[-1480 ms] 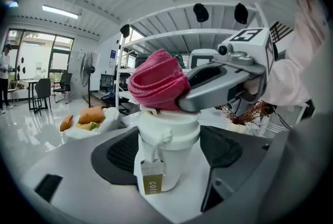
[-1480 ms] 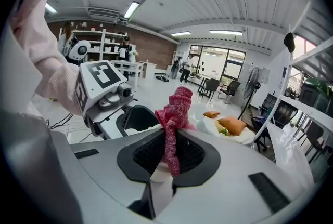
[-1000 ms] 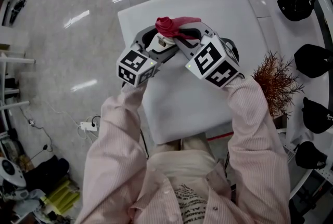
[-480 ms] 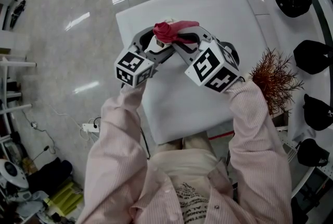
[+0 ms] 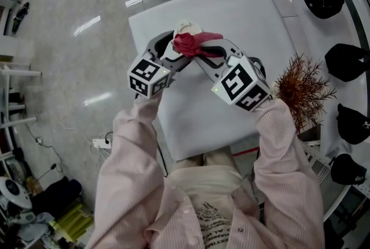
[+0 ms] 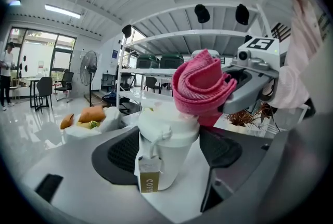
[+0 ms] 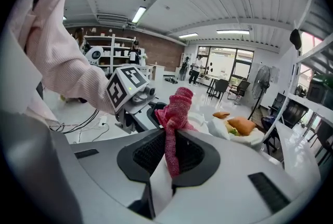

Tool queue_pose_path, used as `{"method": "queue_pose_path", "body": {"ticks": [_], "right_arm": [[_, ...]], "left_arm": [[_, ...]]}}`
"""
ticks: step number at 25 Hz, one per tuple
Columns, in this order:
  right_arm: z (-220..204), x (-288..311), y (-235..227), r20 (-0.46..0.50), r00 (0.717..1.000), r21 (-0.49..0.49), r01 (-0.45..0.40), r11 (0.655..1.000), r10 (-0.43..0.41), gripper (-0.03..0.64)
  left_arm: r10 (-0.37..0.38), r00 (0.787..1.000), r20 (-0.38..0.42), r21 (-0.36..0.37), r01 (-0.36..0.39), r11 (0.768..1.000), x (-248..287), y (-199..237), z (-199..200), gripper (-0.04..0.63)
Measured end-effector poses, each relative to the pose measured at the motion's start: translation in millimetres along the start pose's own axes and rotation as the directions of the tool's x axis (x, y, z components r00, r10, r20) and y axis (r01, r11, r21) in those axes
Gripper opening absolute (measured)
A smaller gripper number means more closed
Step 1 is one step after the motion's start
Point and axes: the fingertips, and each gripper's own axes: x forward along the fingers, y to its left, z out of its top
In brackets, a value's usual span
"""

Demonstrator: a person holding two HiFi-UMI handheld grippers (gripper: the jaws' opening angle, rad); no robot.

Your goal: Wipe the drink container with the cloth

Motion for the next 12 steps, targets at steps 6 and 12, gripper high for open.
{"method": "queue_pose_path", "body": {"ticks": [6,12], "right_arm": [[-2,-19,-8,0.077,0.993,0.151,0.076,0.986,-0.089,0.037],[-14,-41,-43,0.243,0.859,0.695,0.169,0.699,-0.450,0.037]], "left_arm": [[0.006,1.000,-0.008,-0.012,-0.006,1.000,1,-1,-1,0.360],[0.019,1.000,-0.018,-0.030,-0.019,0.999,-1,2,-8,0.360]]}}
